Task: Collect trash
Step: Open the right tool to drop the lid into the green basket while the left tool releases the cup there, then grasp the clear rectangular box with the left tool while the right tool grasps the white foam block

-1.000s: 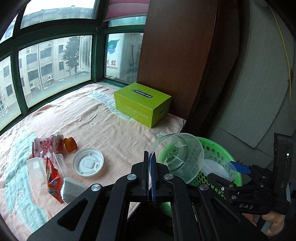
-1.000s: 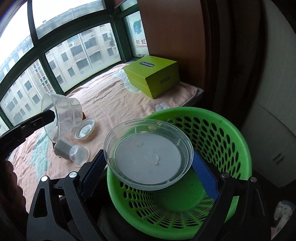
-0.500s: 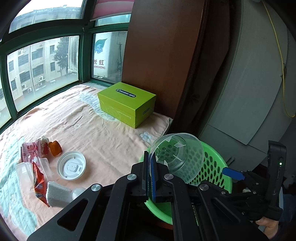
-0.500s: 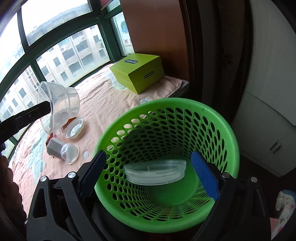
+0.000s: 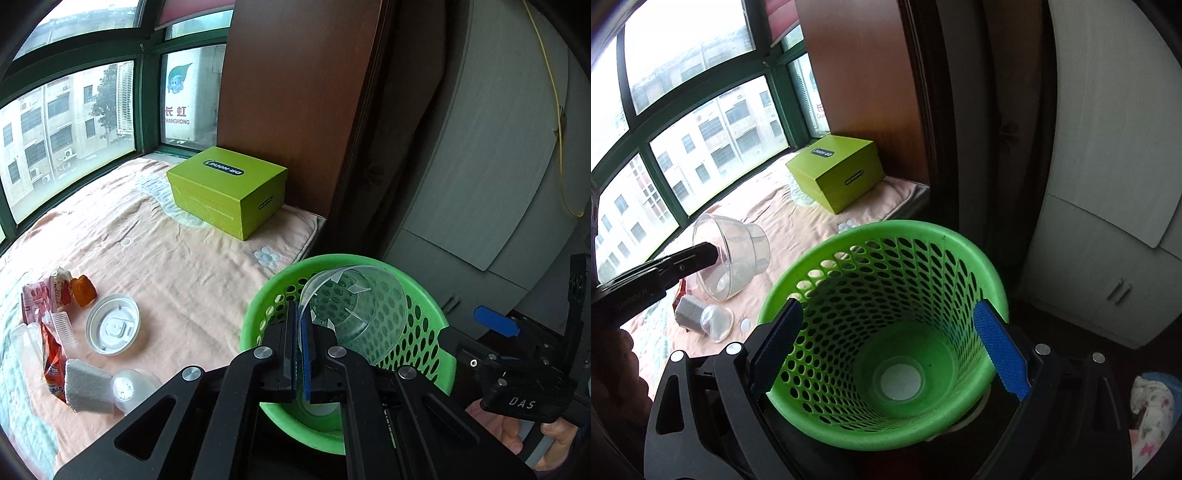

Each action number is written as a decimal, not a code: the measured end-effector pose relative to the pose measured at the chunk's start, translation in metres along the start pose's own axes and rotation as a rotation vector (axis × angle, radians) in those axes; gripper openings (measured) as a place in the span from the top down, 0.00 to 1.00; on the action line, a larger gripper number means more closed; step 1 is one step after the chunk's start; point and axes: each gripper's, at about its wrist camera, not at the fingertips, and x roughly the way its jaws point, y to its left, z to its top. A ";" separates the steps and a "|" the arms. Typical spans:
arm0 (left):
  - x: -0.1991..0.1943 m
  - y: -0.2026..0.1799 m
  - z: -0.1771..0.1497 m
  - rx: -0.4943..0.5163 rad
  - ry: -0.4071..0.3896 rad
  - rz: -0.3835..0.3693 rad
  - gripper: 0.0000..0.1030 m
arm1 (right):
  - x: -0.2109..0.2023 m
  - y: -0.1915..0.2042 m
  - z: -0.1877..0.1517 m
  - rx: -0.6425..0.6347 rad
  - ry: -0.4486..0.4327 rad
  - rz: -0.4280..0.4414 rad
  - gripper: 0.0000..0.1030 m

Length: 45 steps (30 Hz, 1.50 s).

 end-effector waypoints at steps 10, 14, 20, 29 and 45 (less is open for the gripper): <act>0.020 -0.019 -0.010 0.030 0.062 -0.066 0.89 | -0.009 -0.016 0.003 0.041 -0.037 -0.022 0.10; 0.021 -0.022 -0.015 0.040 0.059 -0.063 0.63 | -0.010 -0.016 0.002 0.043 -0.038 -0.017 0.10; 0.012 -0.009 -0.019 0.007 0.049 -0.030 0.57 | -0.008 -0.005 0.003 0.024 -0.034 0.023 0.10; -0.018 0.052 -0.025 -0.118 0.006 0.110 0.57 | 0.005 0.042 0.007 -0.070 -0.013 0.126 0.10; -0.073 0.219 -0.061 -0.442 -0.079 0.447 0.57 | 0.036 0.141 0.006 -0.231 0.023 0.298 0.10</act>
